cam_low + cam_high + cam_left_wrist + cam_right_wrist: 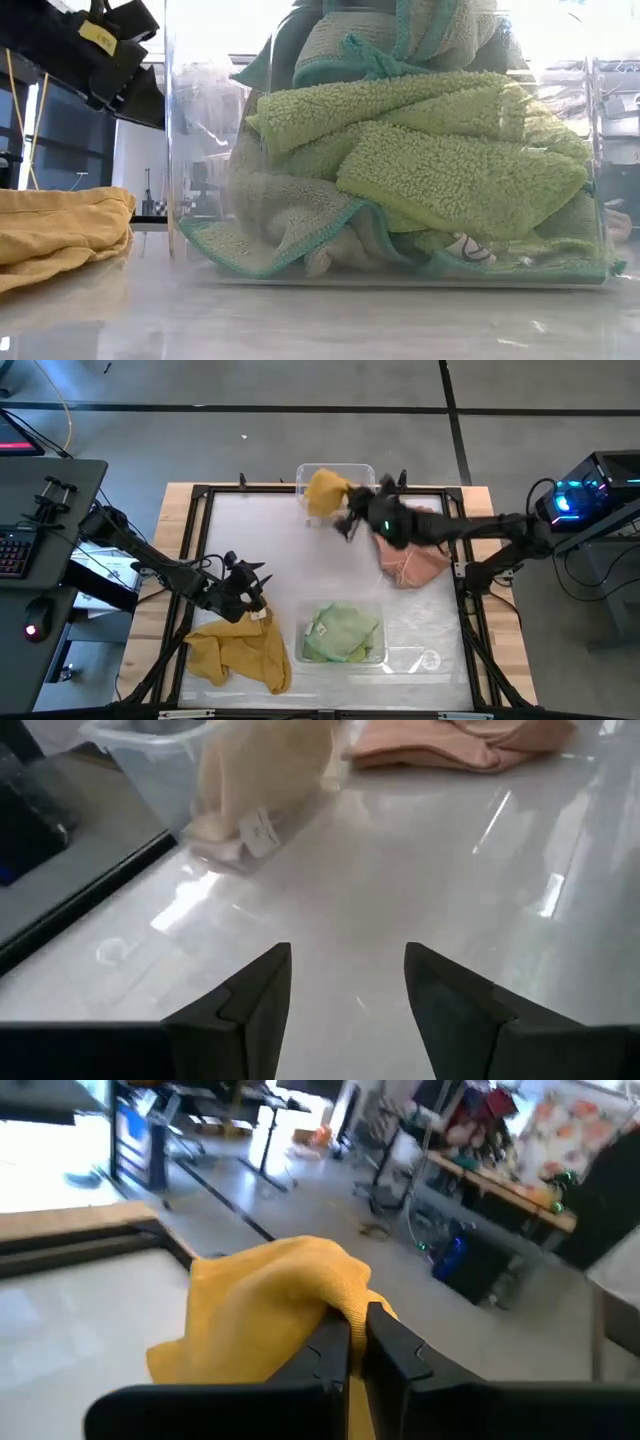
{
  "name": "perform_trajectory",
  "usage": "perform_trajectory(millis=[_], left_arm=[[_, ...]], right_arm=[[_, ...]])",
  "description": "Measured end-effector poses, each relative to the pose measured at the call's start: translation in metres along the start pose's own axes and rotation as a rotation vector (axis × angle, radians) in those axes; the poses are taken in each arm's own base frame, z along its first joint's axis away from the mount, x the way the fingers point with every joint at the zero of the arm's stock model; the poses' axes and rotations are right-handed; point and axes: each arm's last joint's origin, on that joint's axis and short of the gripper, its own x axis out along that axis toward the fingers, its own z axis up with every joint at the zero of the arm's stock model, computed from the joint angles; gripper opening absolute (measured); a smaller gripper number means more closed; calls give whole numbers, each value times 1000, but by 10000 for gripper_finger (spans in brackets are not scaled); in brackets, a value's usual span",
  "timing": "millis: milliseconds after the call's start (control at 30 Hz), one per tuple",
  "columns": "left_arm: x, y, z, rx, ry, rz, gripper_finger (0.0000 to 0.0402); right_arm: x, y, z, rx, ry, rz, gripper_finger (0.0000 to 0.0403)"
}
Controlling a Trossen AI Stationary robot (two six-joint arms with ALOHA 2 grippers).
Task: Sort towels by color in basket
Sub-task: Put the top yellow towel into the top transparent bin
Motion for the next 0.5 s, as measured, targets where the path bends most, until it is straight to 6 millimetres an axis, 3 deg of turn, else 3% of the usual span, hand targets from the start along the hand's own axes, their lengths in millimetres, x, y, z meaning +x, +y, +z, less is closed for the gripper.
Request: perform_trajectory(millis=[167, 300, 400, 500], left_arm=[[2, 5, -5, 51, -65, 97, 184], [7, 12, -11, 63, -127, 207, 184], [11, 17, -15, 59, -150, 270, 184], [15, 23, -19, 60, -169, 332, 184]], right_arm=[[59, -46, -22, 86, 105, 28, 8], [106, -68, -53, 133, 203, 114, 12], [130, -80, -72, 158, 251, 195, 14], [141, -89, -87, 177, 309, 303, 32]])
